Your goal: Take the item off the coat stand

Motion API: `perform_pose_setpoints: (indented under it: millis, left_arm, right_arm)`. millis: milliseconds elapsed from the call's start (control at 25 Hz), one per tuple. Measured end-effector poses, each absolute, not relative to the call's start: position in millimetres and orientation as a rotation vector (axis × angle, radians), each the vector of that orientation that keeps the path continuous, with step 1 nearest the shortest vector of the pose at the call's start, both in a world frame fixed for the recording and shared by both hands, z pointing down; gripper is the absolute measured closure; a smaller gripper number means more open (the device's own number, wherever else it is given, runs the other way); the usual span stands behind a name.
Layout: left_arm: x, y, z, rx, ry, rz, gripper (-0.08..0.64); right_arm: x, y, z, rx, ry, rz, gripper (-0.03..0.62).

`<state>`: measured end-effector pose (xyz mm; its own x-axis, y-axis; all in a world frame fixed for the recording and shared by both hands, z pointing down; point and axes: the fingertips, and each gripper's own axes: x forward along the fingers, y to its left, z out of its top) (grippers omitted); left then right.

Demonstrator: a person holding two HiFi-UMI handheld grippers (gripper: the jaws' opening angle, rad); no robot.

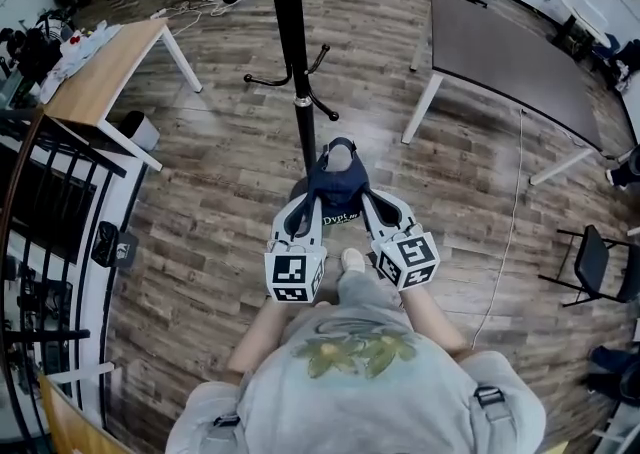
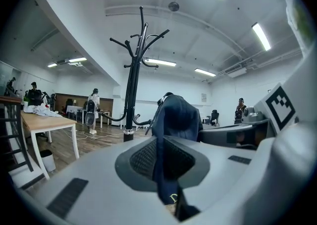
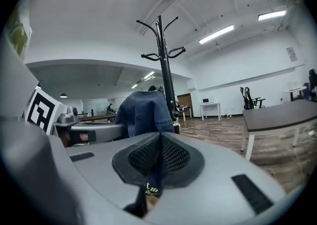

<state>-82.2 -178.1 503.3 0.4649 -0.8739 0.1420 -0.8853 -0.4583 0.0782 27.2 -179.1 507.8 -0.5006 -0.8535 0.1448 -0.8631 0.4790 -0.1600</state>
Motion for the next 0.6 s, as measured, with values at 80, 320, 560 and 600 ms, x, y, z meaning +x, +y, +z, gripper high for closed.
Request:
perform_pose_setpoints:
  millis: [80,320,560,600]
  left_arm:
    - [-84.1,-170.9,504.7,2.555,-1.546,0.115,0.52]
    - [-79.3,-159.8,504.4,2.565,-1.523,0.115,0.52]
    - [-76.9,-154.1,497.3,2.596,-1.501,0.104,0.52]
    - [-77.5,-153.2,496.6,2.597,-1.499,0.104,0.52]
  right_arm:
    - [24.3,-171.8,507.2,1.556,-2.659,0.329,0.577]
    - [23.7,-157.7,506.8,1.583,-2.653,0.346,0.578]
    - [29.0,-150.9,504.1,1.615,-2.639,0.336,0.578]
    - [28.6,-150.4,503.4,1.617,-2.638,0.334,0.578]
